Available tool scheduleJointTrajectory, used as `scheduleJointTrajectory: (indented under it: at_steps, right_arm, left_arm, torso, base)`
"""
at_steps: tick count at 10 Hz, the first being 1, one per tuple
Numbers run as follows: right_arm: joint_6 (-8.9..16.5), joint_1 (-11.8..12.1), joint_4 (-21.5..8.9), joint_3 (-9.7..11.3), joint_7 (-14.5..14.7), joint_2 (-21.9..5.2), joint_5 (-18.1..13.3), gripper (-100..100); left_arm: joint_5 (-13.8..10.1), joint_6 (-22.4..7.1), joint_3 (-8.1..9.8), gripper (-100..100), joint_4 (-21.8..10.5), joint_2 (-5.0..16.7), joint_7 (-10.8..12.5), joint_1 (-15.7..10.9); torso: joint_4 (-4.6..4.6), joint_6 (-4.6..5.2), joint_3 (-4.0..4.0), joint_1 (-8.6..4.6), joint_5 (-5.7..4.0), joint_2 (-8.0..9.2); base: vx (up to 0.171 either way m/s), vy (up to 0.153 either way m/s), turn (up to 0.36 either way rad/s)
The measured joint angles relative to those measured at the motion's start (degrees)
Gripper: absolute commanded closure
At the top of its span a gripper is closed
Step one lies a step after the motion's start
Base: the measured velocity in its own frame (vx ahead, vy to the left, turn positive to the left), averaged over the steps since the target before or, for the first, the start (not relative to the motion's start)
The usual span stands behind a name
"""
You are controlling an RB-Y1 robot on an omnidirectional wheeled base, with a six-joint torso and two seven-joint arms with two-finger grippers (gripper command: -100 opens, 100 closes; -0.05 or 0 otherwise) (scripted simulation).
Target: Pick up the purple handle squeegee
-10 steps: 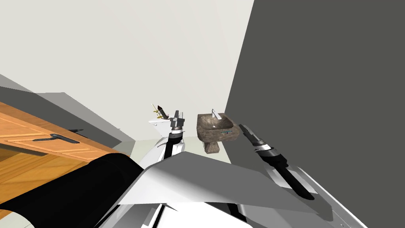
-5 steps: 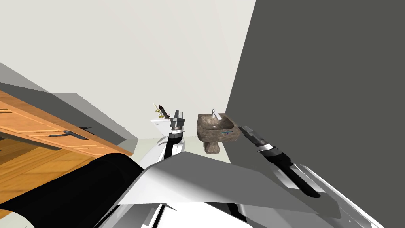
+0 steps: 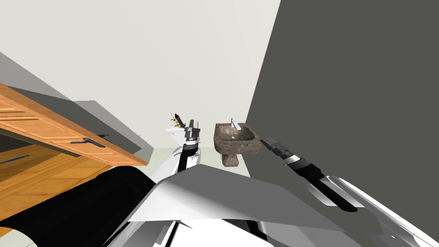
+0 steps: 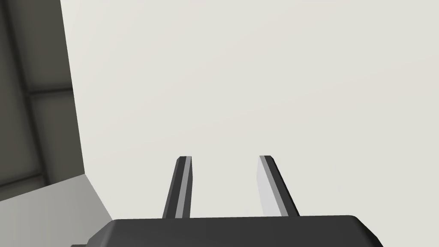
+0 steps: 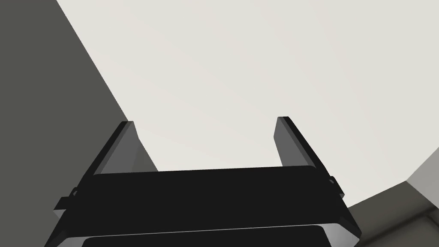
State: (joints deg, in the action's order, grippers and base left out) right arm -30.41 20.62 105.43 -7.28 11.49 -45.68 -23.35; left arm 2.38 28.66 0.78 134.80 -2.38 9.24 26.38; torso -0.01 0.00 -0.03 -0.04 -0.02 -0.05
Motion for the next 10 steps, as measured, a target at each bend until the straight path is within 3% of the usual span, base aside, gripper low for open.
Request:
scheduleJointTrajectory:
  at_steps: [4,6,10]
  right_arm:
    - [-0.78,-1.21,-5.48,0.24,2.74,-6.77,-4.17,-100]
    - [-0.85,-1.00,-6.73,0.38,3.66,-9.89,-5.79,-100]
    - [-2.41,-1.81,-11.50,1.38,5.67,-15.09,-9.15,-100]
  left_arm:
    - [0.00,0.00,0.00,0,0.00,0.00,0.00,0.00]
    - [0.00,0.00,0.00,0,0.00,0.00,0.00,0.00]
    - [0.00,0.00,0.00,0,0.00,0.00,0.00,0.00]
  torso:
    - [0.00,-0.01,0.00,0.11,0.02,0.00]
    - [0.00,-0.01,0.00,0.15,0.03,0.01]
    - [0.01,0.03,0.01,0.26,0.06,0.02]
  base:
    - [-0.001,0.008,0.085]
    - [-0.003,0.023,0.083]
    - [-0.003,0.047,0.107]
